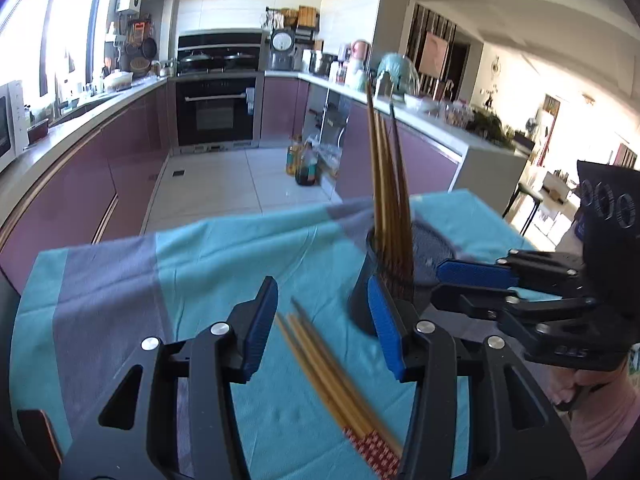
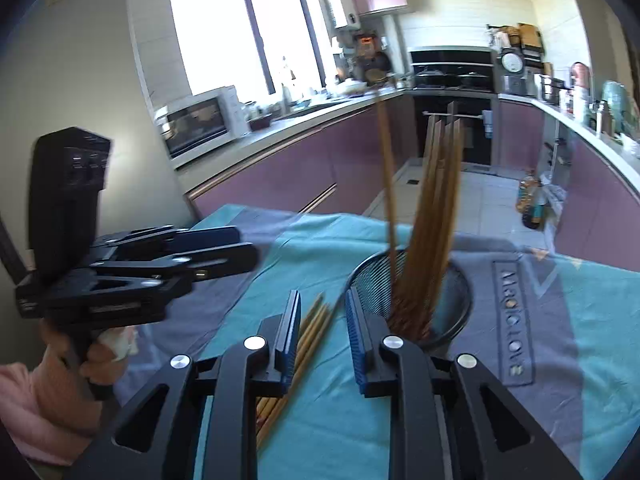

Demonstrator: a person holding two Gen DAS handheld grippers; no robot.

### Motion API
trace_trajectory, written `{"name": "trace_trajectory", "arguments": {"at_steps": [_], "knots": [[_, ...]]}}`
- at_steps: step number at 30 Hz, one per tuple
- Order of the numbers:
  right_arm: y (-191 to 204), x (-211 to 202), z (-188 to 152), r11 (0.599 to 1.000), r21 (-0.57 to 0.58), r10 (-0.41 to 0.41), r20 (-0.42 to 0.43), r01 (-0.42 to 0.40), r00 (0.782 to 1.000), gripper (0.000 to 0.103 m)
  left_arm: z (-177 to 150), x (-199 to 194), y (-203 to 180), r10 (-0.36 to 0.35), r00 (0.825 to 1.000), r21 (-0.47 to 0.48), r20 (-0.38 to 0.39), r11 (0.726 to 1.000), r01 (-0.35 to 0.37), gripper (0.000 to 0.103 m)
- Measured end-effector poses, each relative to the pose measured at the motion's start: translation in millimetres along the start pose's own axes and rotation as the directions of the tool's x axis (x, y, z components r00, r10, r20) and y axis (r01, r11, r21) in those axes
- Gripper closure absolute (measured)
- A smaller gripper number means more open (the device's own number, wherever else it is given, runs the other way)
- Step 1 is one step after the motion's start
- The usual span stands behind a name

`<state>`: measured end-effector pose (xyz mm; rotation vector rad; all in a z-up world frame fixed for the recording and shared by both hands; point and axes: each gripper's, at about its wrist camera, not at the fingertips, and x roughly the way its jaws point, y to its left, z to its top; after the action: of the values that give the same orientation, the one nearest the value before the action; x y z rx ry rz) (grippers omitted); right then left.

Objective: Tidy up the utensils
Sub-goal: 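Withdraw both grippers from the cup back over the loose chopsticks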

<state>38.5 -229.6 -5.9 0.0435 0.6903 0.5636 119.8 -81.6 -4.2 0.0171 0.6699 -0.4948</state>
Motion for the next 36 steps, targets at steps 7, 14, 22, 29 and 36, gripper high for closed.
{"name": "trace_trajectory", "arguments": {"at_steps": [7,14,22,29,36], "knots": [[11,41,-37,0.998,0.040,0.044,-0.141,-0.038,0.989,0.078,-56,14,18,0.008,0.991,-0.038,-0.136,0.999,-0.014,0.059],[21,64,-52,0.999,0.035,0.007,-0.178,0.000,0.984,0.078,-84,26,21,0.008,0.980,-0.061,-0.198,0.998,-0.020,0.059],[23,76,-57,0.999,0.037,-0.019,-0.222,0.028,0.975,0.078,-89,38,11,-0.006,0.975,-0.058,-0.222,0.998,-0.007,0.059],[22,76,-60,0.999,0.029,-0.027,-0.226,0.034,0.974,0.078,-90,42,9,-0.005,0.970,-0.058,-0.242,0.998,-0.010,0.060],[20,74,-59,0.999,0.021,-0.041,-0.235,0.047,0.971,0.078,-90,54,6,-0.001,0.966,-0.054,-0.259,0.998,-0.013,0.061]]}}
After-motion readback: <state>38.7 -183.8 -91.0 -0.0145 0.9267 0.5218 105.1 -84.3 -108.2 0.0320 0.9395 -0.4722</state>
